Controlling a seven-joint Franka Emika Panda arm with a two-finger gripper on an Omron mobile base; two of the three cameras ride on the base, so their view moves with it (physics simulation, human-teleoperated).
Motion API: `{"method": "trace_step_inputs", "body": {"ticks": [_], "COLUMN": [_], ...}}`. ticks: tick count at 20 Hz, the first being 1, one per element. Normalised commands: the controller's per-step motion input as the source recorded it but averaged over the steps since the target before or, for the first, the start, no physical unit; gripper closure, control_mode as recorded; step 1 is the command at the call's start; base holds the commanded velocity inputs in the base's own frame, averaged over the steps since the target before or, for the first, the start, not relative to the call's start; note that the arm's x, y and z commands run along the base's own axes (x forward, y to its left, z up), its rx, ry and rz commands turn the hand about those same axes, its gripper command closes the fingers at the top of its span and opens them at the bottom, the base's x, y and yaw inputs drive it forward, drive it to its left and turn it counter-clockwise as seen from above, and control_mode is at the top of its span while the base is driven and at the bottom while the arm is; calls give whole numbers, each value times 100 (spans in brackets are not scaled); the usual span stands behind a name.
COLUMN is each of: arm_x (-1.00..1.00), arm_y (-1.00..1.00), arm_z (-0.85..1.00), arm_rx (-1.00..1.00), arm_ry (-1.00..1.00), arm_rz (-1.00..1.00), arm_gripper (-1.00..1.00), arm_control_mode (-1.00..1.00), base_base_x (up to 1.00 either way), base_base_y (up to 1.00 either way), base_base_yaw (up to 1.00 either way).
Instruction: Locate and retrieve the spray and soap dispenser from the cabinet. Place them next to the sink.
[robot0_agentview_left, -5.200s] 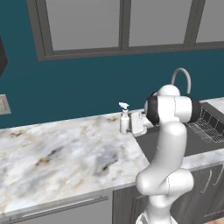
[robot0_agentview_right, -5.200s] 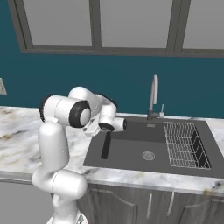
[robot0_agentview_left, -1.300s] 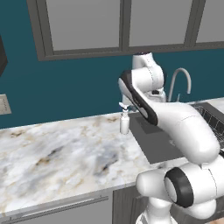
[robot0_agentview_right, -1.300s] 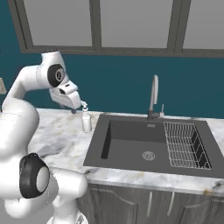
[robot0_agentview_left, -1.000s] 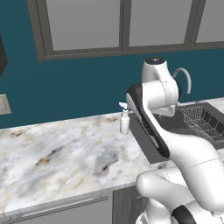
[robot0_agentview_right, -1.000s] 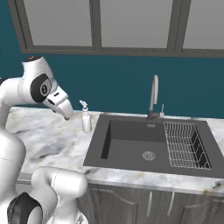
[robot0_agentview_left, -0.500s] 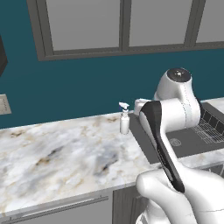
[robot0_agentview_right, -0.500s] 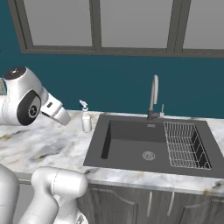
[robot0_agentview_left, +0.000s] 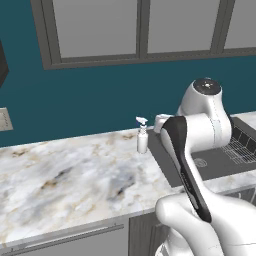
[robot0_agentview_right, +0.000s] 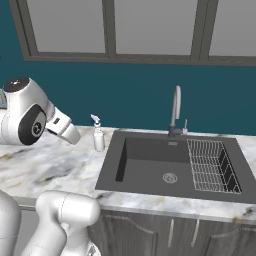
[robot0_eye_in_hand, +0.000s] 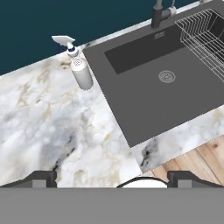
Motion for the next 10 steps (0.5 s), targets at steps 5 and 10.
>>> {"method": "trace_step_inputs", "body": {"ticks": [5,10], "arm_x": [-2,0], "arm_y": [0,0], "arm_z": [0,0], "arm_rx": [0,0], "arm_ry": [0,0], "arm_rz": [0,0], "arm_gripper": [-100,-100], "arm_control_mode": [100,100], "base_base_x": [-23,-65], "base_base_y": [0,5], "base_base_yaw": [0,0]}}
